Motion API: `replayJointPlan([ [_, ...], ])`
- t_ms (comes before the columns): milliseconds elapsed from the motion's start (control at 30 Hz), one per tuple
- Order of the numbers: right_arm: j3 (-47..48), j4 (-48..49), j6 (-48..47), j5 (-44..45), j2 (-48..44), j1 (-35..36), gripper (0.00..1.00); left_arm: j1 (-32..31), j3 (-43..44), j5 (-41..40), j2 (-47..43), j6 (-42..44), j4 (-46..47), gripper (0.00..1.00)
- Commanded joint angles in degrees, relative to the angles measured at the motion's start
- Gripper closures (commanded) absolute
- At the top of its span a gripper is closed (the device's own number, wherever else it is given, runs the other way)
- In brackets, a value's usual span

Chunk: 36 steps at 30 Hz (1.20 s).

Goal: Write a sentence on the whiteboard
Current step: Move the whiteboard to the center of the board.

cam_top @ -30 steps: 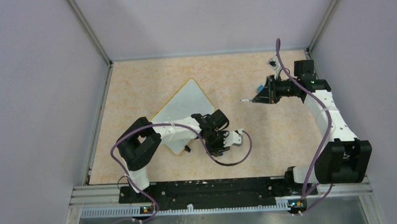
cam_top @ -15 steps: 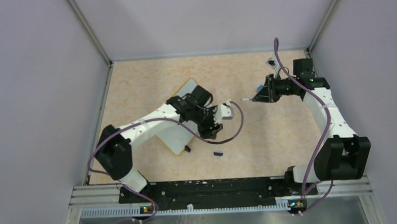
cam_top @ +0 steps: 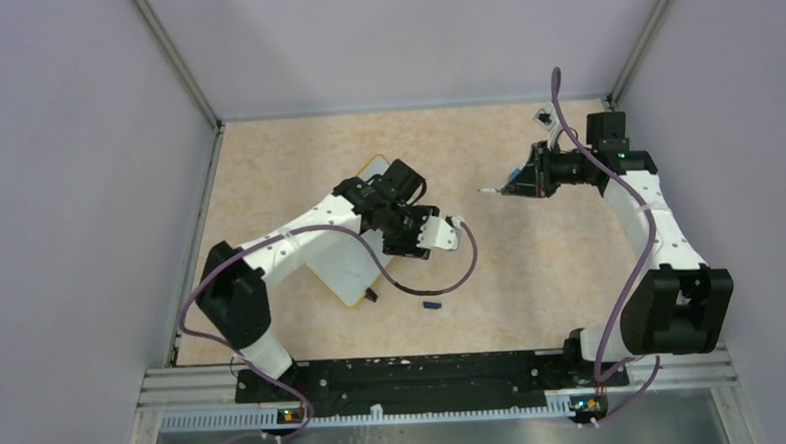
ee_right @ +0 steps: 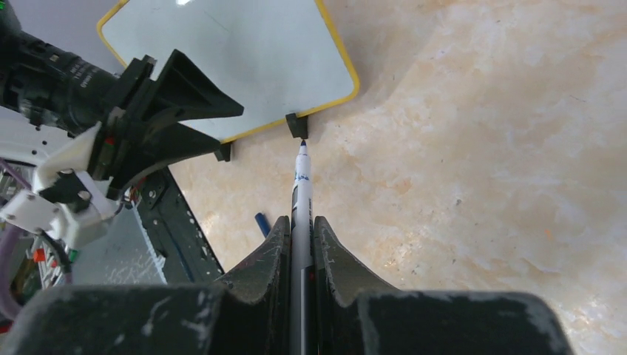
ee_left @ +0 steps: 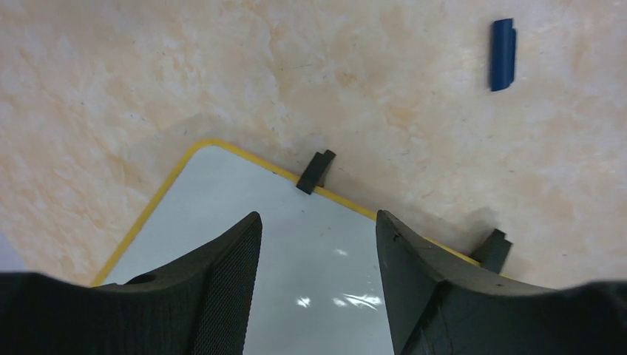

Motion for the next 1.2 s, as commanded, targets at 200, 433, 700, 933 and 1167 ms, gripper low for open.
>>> replayJointPlan([
  [200,1.61,-2.15,-3.80,-4.04,-0.96,-7.18,1.00,-2.87,12.35,-7.78,17.01,15.90,-7.51,0.39],
  [433,0.01,-3.61,-6.96,-5.42,-0.75,-9.63,1.00,-2.89,13.77,-11.32,23.21,17.73,-9.02,0.38],
  [700,-0.20,-4.33,-8.83,-6.36,-0.69,-10.25,1.00,-2.65,13.73,-14.56,26.11,18.57,-9.87,0.47],
  [933,0.10,-6.50,-11.06,-7.41,-0.83,-11.75,1.00,-3.37,17.99,-14.60,29.34,18.19,-12.35,0.69],
  [1167,0.41,-8.93,-13.91,-8.42,-0.80,-13.39,1.00,-7.63,19.34,-14.56,30.61,16.83,-12.88,0.89],
])
